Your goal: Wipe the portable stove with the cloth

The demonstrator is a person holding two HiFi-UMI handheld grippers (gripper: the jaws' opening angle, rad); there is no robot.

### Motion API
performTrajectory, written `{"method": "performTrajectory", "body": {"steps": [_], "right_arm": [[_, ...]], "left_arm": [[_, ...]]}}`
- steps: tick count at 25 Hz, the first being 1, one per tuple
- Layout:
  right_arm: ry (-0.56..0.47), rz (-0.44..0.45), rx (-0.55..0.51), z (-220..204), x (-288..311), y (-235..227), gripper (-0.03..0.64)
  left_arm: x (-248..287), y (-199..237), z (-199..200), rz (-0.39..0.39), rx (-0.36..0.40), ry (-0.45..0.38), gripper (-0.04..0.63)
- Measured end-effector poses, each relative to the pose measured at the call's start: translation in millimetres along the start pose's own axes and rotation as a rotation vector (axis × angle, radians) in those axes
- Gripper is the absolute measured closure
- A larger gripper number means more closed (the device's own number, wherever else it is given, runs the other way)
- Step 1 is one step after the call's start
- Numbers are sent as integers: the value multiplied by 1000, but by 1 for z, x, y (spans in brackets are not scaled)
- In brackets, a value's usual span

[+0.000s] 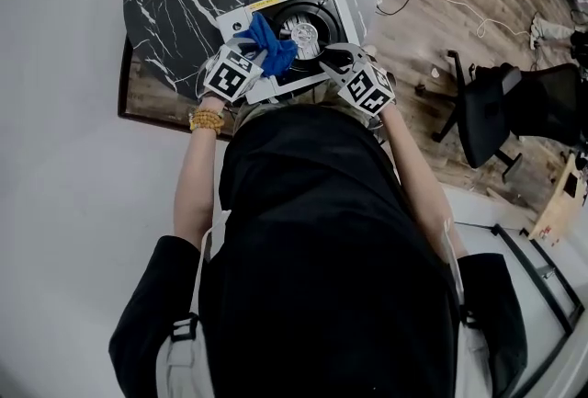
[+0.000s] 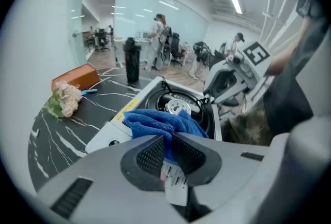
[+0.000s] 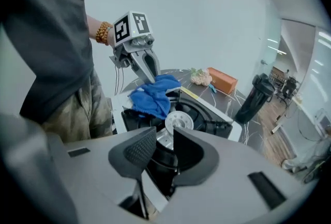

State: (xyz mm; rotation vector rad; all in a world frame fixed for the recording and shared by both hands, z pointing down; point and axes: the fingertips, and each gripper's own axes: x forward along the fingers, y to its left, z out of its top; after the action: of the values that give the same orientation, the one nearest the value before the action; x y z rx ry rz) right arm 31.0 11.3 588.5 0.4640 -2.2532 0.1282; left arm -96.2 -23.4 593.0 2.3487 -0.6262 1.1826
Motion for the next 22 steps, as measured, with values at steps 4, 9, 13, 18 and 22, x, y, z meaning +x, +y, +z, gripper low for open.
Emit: {"method": "performTrajectory", "body": {"steps": [4,9,13,18,22], "right_arm": [[-143,41,-108,54,-10,6,461],[-233,153,-228,105,7,29,385],[-342,173,-222,135,-3,30,555],[-395,119,-331,143,-42,26,558],[-337,224,-486,153,-57,54,491]], "left_arm": [[-55,-11,46,-149,-224,-378,552],[-121,-66,103,-558,-259,-695,551],[-124,-66,99,-597,-312,-707,551],[-96,-63,61,-499,-234,-515,555],[-78,-97,51,-579,-65,-376,578]]}}
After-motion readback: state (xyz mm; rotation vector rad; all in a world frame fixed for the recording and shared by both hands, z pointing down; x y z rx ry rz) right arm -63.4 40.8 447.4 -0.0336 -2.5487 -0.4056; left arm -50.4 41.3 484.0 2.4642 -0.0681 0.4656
